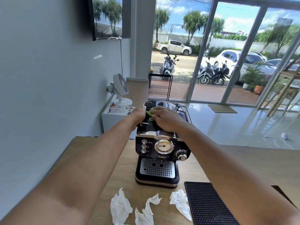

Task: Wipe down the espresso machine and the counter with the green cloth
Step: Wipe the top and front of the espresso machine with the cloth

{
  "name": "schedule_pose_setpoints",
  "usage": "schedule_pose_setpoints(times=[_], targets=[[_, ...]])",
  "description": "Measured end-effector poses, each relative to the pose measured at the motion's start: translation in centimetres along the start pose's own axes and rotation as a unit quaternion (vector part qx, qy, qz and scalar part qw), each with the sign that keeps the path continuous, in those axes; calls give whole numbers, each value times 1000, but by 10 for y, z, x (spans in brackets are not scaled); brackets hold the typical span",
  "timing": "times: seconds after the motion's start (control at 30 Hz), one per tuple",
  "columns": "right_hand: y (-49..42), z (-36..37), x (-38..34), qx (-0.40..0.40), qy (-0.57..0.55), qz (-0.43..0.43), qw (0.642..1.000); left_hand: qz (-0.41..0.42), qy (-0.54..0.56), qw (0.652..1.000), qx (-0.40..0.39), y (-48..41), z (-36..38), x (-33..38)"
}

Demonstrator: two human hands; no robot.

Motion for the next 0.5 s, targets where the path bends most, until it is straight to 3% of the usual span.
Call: schedule_pose_setpoints(times=[0.17,0.27,0.5], targets=[[54,-3,-4,-9,-32,-77,996,8,-58,998,16,8,-1,4],[88,-2,-5,62,-38,-131,989,25,-89,996,14,15,0,6],[98,32,-71,172,199,-273,926,29,-129,991,19,16,-1,8]])
Point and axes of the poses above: each hand's wrist, its own y-axis away from the middle knuckle, its own z-axis out of the palm, x = y × z, the point moved 7 cm from there along -y, towards the middle knuckle, and after that the axes turned 6 degrees about -y, right-handed, at the moved point
